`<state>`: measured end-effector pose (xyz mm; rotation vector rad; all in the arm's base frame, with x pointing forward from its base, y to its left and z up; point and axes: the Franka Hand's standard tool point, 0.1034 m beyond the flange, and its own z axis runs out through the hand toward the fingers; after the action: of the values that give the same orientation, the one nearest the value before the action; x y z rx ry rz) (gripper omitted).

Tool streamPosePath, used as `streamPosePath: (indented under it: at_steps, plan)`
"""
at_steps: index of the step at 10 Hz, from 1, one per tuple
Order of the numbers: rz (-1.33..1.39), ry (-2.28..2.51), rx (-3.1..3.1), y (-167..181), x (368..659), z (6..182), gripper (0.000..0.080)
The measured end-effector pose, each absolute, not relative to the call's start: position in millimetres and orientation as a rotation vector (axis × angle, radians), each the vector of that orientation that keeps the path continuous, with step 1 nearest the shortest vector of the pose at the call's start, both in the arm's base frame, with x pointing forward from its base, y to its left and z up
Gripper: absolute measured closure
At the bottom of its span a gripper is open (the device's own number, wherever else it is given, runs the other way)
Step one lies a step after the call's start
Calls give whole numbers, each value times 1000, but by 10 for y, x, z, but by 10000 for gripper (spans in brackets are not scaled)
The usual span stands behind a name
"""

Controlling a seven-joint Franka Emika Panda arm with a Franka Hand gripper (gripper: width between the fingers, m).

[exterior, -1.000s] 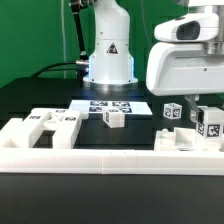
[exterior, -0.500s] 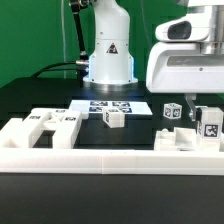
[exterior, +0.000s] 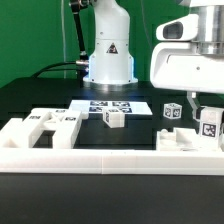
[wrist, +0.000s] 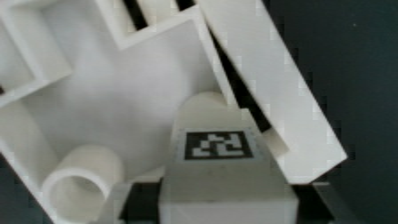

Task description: Assemble chair

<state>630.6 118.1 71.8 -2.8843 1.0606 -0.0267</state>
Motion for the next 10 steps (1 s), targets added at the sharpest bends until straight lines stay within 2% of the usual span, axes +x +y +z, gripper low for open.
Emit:
streamPosePath:
  at_steps: [6,9,10]
  plan:
    - [1,1628,-2593,1192,6320,722,509]
    - [2,1639,-2586,1194,6319,721,505]
    - [0,1590,-2616,1193,6318,719,305]
